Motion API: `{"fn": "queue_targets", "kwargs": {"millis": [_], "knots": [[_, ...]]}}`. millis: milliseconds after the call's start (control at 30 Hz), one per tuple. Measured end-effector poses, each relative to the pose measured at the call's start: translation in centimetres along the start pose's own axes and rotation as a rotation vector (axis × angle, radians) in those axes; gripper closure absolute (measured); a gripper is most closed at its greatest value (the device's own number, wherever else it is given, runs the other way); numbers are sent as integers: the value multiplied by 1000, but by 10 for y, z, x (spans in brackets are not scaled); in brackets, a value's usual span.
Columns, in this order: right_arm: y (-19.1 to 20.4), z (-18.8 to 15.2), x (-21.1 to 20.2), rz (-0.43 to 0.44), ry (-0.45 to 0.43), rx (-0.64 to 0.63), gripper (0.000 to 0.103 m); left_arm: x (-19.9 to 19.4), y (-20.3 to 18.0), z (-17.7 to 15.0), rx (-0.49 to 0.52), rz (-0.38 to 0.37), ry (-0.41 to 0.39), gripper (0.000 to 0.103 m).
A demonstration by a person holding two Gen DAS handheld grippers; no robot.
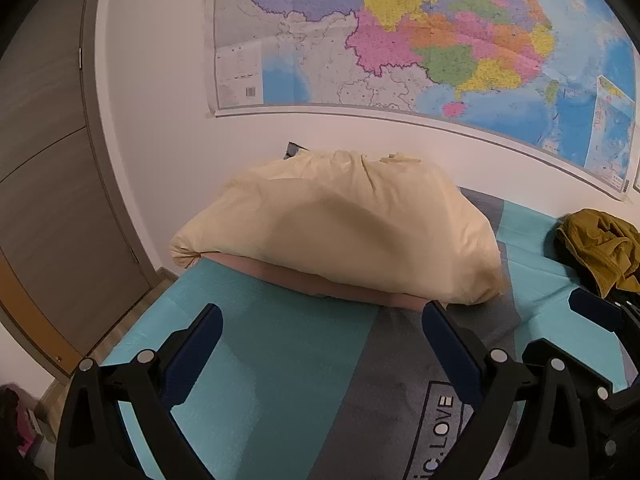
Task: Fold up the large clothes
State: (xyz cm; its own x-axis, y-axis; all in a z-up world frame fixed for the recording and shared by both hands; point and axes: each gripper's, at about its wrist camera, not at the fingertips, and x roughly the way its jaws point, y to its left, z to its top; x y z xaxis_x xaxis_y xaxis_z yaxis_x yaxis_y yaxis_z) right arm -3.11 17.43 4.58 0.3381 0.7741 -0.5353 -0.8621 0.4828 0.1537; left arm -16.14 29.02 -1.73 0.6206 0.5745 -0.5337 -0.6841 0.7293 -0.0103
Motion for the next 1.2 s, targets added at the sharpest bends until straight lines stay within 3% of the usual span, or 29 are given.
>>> {"fn": "queue_targets", "kwargs": {"millis": [1200], "knots": [[4,-10,-14,-10,-12,6,5,-12,1,-12,-3,14,14,7]]}}
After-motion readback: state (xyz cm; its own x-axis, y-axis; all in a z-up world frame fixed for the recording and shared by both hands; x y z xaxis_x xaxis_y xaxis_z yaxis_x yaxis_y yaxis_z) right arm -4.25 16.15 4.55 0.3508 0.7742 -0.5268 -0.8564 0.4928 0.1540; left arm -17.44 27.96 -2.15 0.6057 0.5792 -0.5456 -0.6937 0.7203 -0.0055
